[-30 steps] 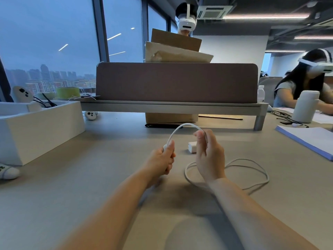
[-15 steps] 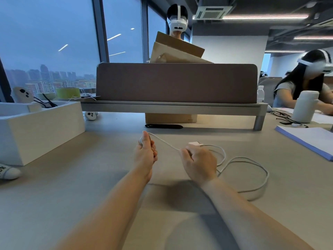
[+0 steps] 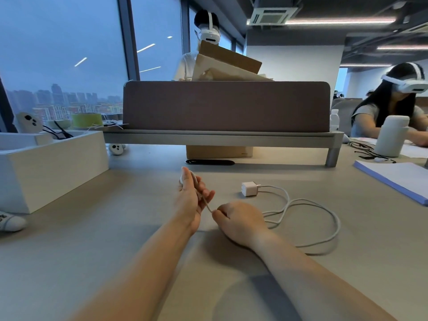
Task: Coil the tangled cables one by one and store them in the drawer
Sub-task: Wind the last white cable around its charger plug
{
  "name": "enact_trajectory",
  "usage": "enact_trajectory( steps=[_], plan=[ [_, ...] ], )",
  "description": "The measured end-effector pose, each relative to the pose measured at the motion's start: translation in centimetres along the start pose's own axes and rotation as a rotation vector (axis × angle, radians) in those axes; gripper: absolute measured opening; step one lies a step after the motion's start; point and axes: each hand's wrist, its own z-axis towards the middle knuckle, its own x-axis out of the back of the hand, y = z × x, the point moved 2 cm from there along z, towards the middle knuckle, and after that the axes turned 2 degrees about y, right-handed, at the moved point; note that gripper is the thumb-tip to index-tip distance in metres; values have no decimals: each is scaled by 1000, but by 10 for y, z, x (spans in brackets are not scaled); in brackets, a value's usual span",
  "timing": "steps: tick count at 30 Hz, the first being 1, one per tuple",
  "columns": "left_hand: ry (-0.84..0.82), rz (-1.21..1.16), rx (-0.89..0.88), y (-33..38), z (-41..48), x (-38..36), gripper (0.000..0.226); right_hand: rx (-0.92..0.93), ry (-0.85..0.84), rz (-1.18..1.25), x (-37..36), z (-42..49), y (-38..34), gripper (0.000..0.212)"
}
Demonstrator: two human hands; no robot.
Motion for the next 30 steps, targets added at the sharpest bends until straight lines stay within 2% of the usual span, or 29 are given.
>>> enact_trajectory(
  steps=[3, 5, 8, 11, 14, 16, 18, 20, 22, 26, 30],
  plan=[
    [3, 106, -35, 2, 1, 3, 41, 47, 12, -38, -1, -1, -1, 41],
    [1, 266, -111, 4, 5, 5, 41, 124, 54, -68, -2, -3, 0, 41],
    [-40, 519, -236, 3, 11, 10, 41, 253, 143, 15, 2, -9, 2, 39],
    [-51, 666, -254, -2, 16, 16, 43, 364, 272, 80, 5, -12, -1, 29],
    [-112, 716, -204, -6, 15, 13, 43, 419, 366, 86, 7, -13, -3, 28],
    [-216, 771, -158, -10, 10, 8, 43, 417, 381, 96, 7, -12, -1, 37],
    [-313, 861, -120, -14, 4, 5, 43, 430, 434, 117, 9, -11, 0, 36],
    [-377, 876, -56, -17, -1, 3, 41, 411, 491, 119, 10, -10, 3, 33],
    [-420, 860, 9, -16, -7, -2, 38, 354, 542, 82, 10, -7, 9, 38],
    [-457, 791, 102, -11, -18, -11, 40, 307, 670, -2, 12, -5, 17, 46],
    [-450, 803, 174, -9, -19, -11, 49, 255, 742, -13, 16, -5, 21, 35]
  ],
)
